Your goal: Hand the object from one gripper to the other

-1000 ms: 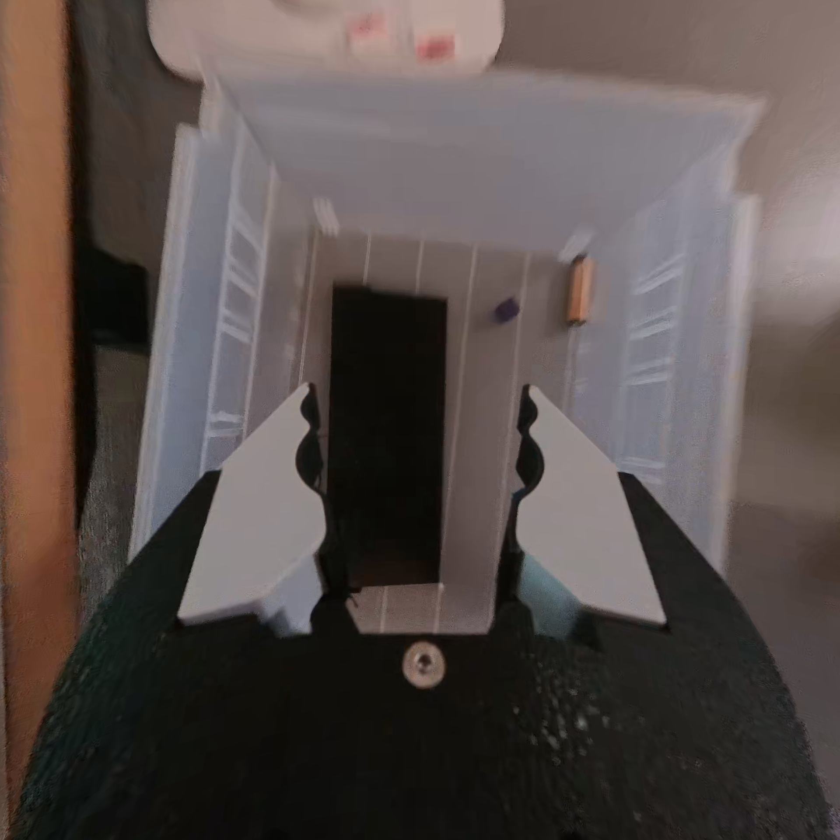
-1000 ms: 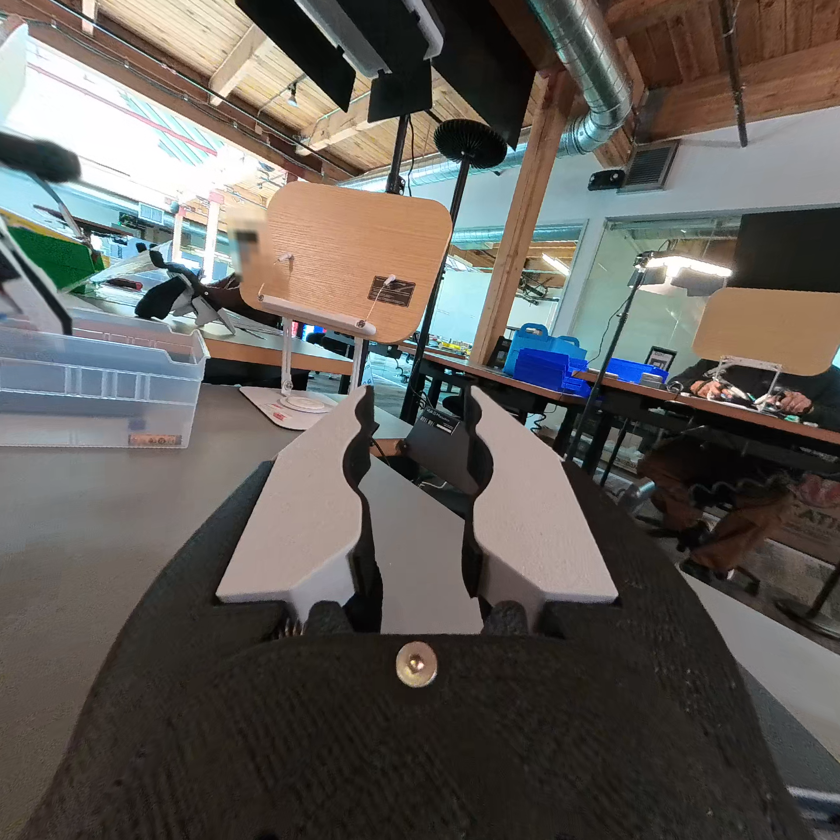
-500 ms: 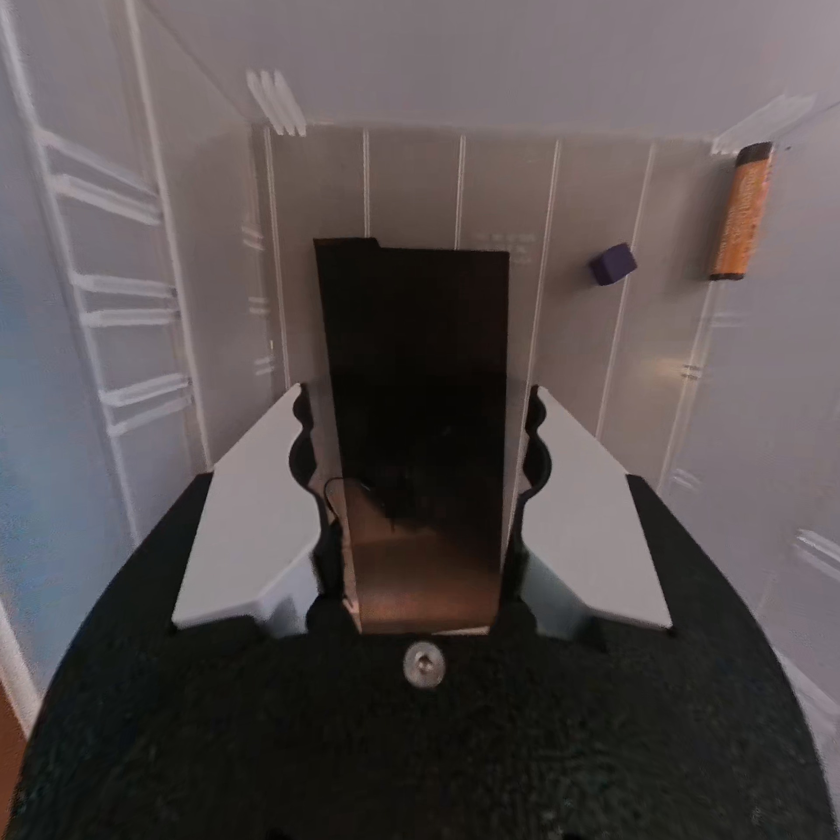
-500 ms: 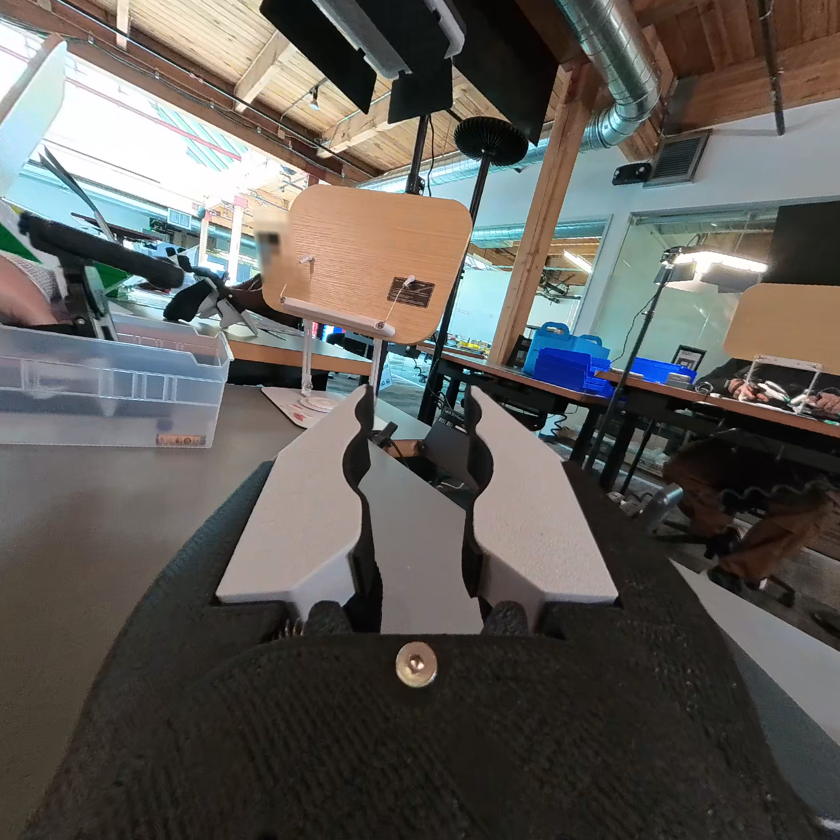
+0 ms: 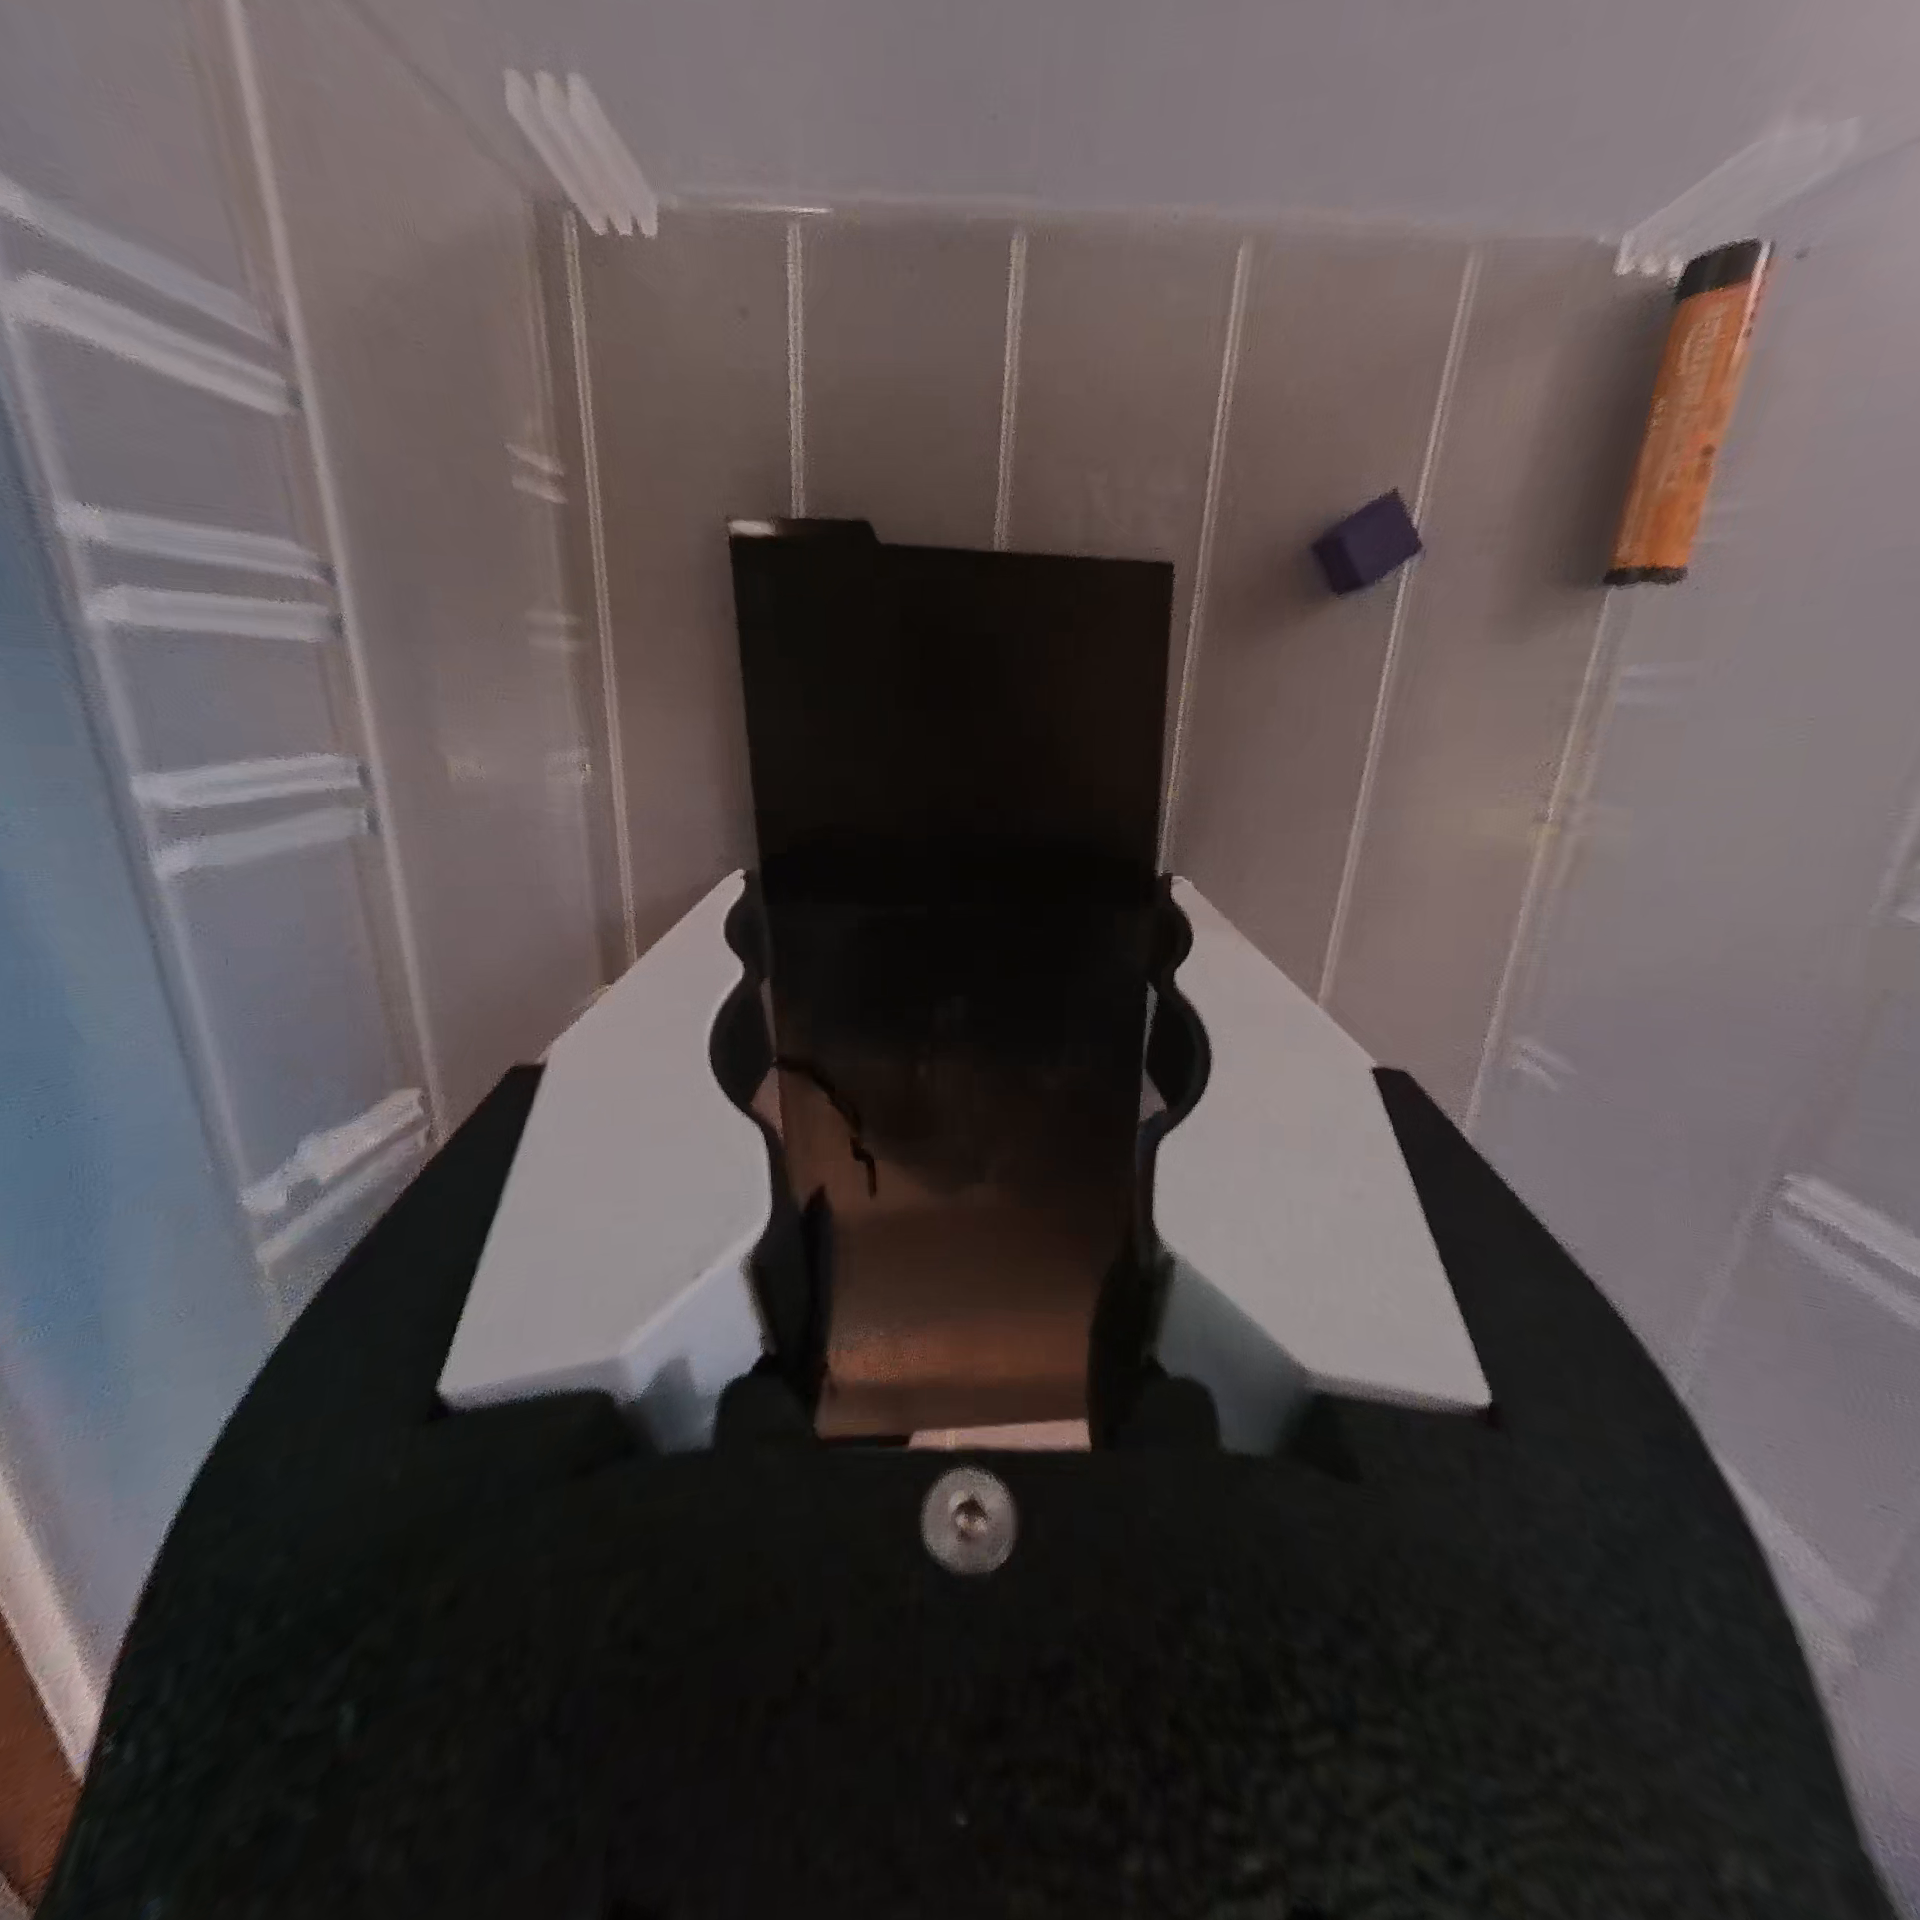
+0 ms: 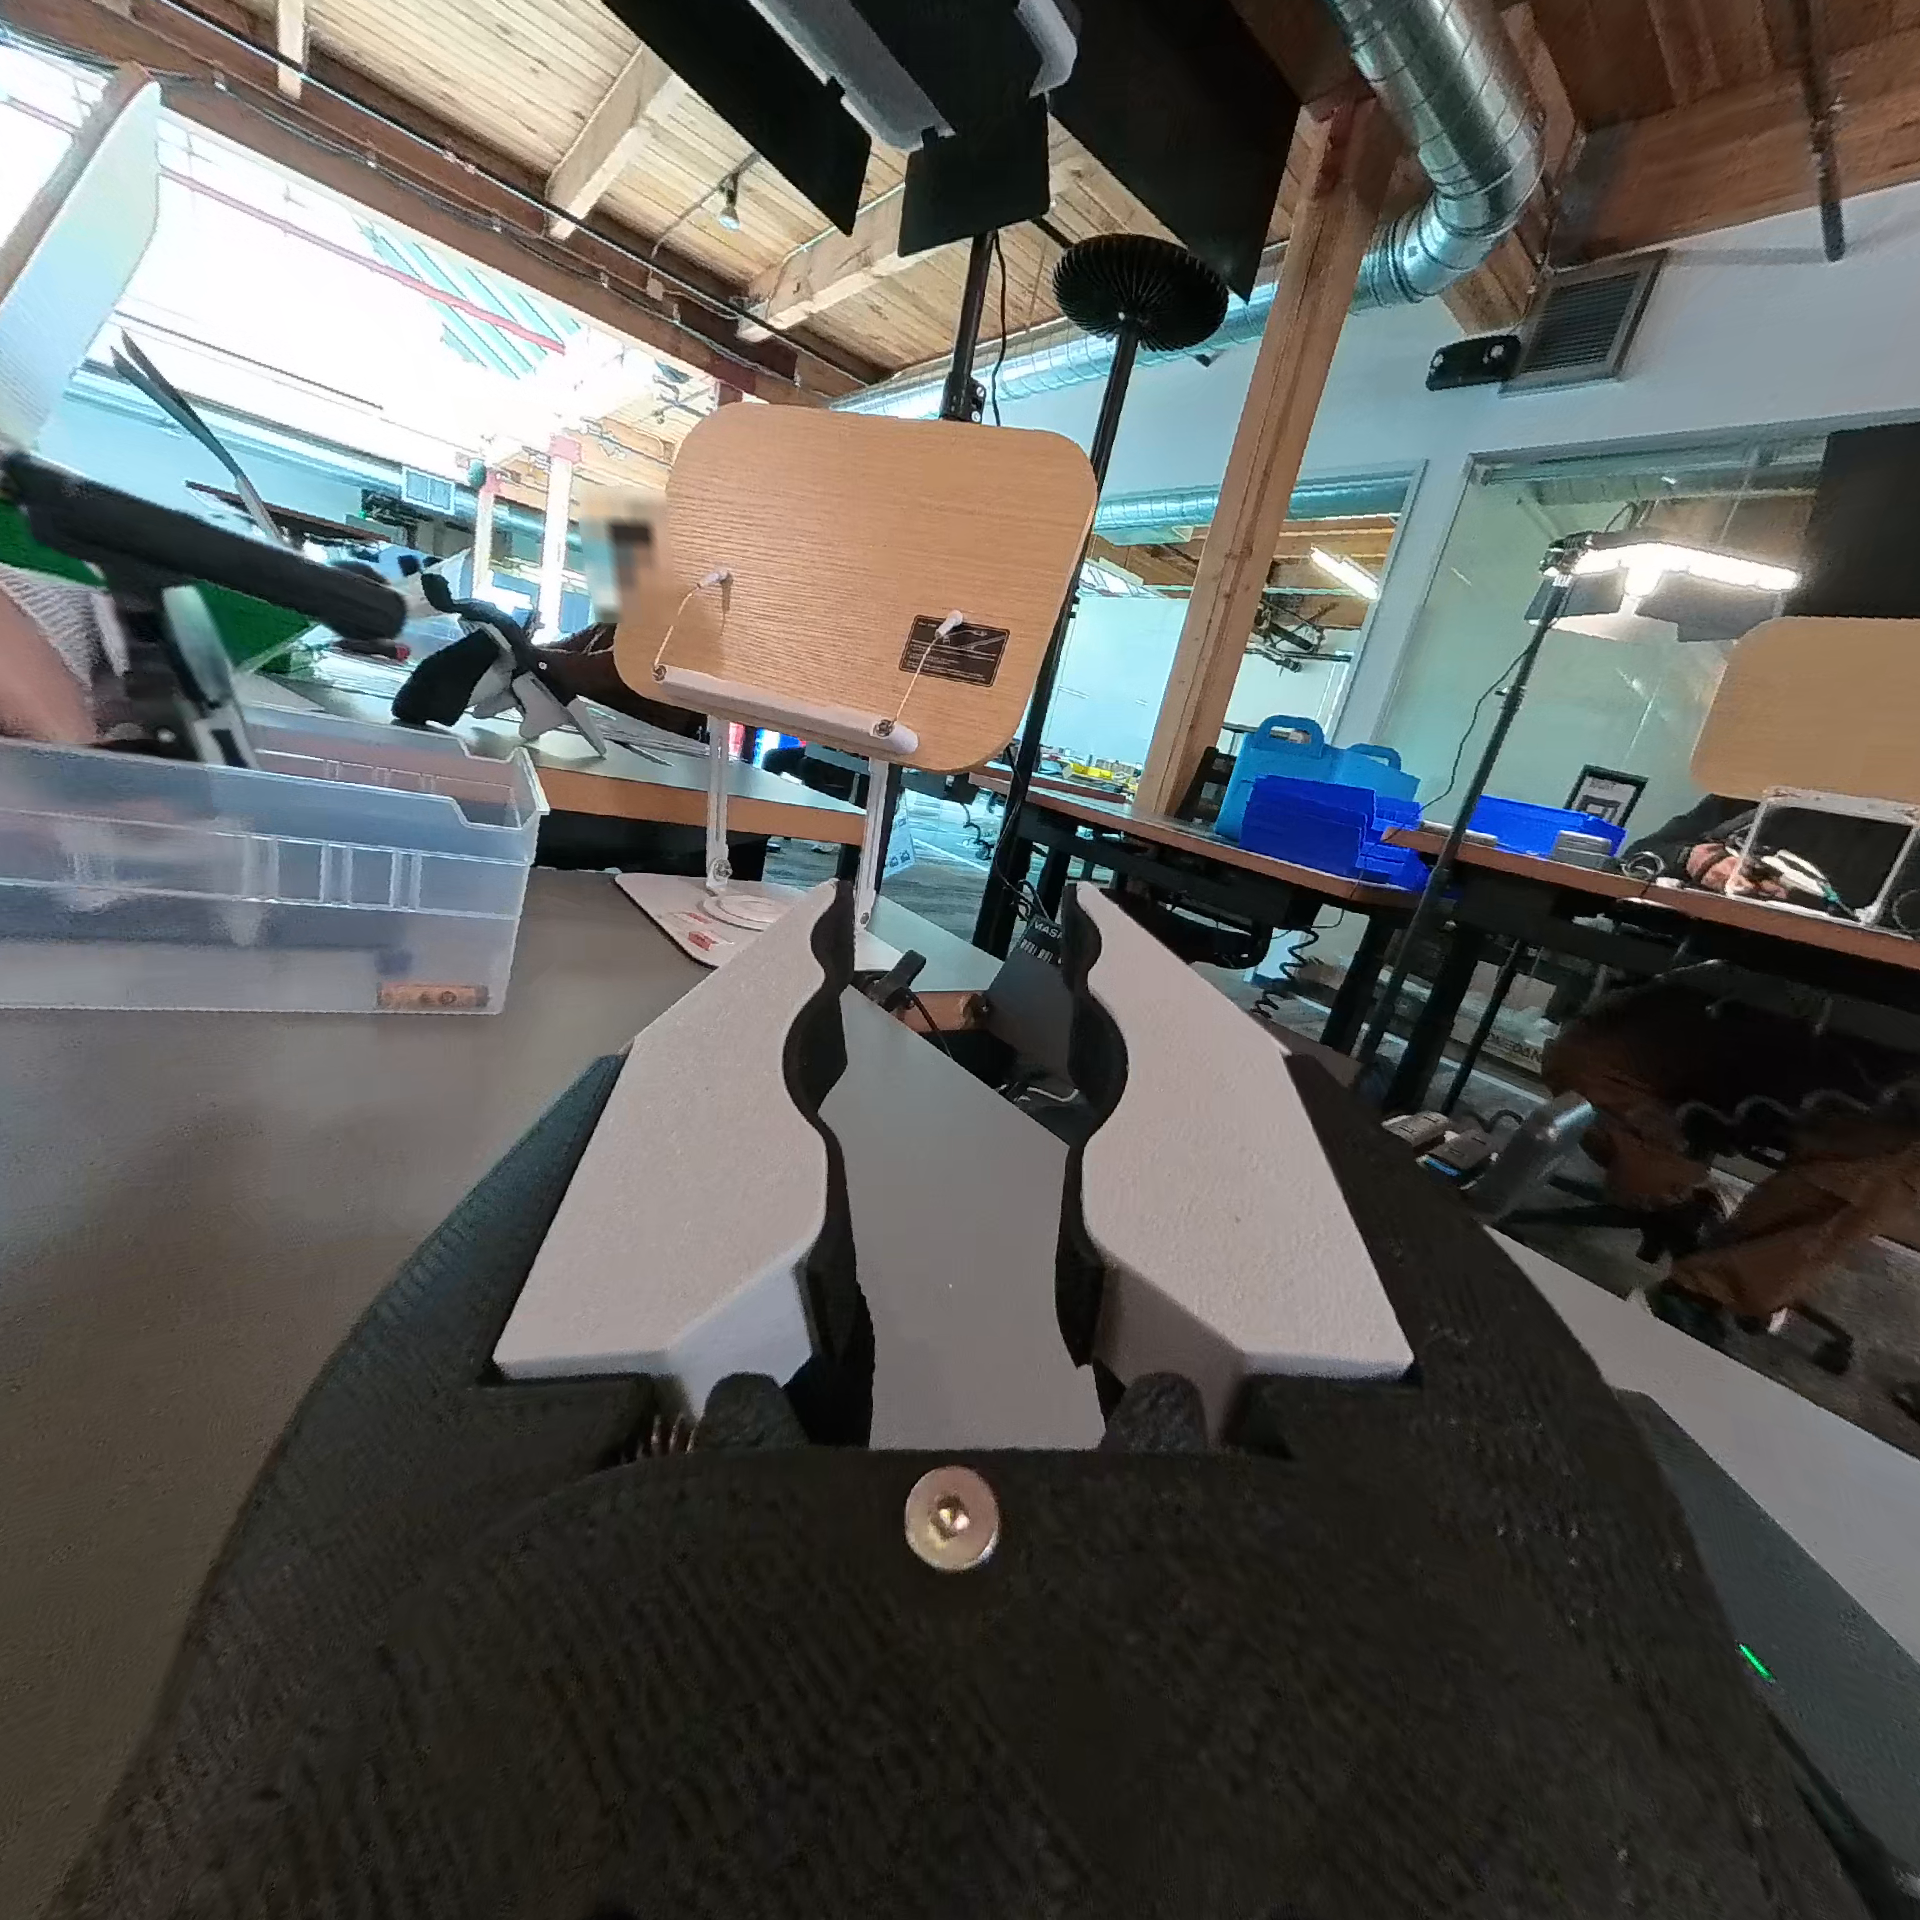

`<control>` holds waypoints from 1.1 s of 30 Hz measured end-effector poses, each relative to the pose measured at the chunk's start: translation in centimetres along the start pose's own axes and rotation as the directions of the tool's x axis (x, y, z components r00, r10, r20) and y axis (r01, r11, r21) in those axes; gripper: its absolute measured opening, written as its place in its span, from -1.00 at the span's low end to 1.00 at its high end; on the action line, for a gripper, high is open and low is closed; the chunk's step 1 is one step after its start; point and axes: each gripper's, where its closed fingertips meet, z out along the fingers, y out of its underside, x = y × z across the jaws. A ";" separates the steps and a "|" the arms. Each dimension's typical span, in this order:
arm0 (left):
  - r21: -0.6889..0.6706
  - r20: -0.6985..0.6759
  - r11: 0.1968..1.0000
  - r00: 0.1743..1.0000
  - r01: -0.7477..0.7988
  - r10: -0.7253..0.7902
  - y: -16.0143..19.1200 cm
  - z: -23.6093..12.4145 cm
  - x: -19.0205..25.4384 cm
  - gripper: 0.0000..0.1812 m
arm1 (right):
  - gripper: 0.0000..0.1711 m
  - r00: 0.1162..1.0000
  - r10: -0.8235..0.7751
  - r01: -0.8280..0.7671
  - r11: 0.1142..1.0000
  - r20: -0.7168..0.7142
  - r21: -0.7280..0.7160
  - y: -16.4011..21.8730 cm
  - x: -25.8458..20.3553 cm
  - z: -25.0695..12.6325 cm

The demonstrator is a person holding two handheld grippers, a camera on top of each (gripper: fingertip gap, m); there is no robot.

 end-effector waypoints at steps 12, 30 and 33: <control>0.288 0.671 0.829 0.719 -0.480 0.182 -1.7 -10.9 0.2 -0.21 | -0.55 0.999 0.016 -0.015 1.000 0.033 -0.018 0.4 -0.8 0.4; 0.035 0.975 0.022 0.039 -0.999 0.217 -9.9 -19.6 30.0 -0.21 | -0.50 0.903 0.267 -0.214 0.959 0.337 -0.186 -5.9 -9.9 1.6; 0.056 0.976 -0.040 0.046 -0.998 0.215 -10.5 -18.6 32.9 -0.21 | -0.97 0.871 0.319 -0.258 0.944 0.374 -0.205 -5.7 -9.2 -0.4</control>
